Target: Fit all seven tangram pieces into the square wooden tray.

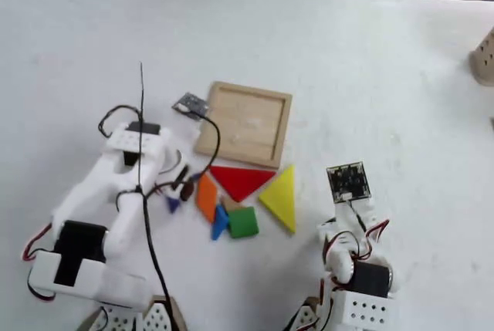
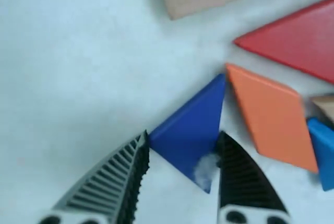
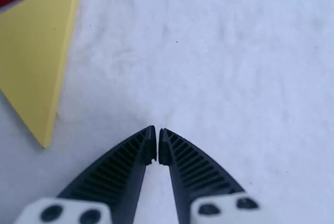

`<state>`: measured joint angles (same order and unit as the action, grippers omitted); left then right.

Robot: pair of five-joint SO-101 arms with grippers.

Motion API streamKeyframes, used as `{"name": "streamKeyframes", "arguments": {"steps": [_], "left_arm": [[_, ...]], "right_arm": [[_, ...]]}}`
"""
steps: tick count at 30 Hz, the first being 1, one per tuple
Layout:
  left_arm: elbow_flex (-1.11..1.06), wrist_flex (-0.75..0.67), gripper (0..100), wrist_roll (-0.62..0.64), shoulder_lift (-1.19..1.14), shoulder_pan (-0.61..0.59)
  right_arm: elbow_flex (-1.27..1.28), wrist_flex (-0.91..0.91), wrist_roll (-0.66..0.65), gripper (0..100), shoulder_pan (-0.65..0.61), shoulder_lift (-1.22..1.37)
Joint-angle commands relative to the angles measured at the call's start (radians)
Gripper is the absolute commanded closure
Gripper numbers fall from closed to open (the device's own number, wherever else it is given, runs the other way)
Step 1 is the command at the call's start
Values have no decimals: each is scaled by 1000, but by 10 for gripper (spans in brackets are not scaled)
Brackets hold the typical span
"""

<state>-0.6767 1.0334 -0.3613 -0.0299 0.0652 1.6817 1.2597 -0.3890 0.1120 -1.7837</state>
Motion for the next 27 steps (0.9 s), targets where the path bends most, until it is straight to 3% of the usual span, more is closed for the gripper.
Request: {"name": "streamKeyframes", "arguments": {"steps": [1,13,27], "left_arm": [[-11,14,864,-37,4,30],[0,15,865,-37,21,24],[11,109,864,-34,294,24]], "right_arm": [[9,2,-14,981,10,-10],[9,2,-14,981,10,-10],[9,2,-14,981,10,-10]]}}
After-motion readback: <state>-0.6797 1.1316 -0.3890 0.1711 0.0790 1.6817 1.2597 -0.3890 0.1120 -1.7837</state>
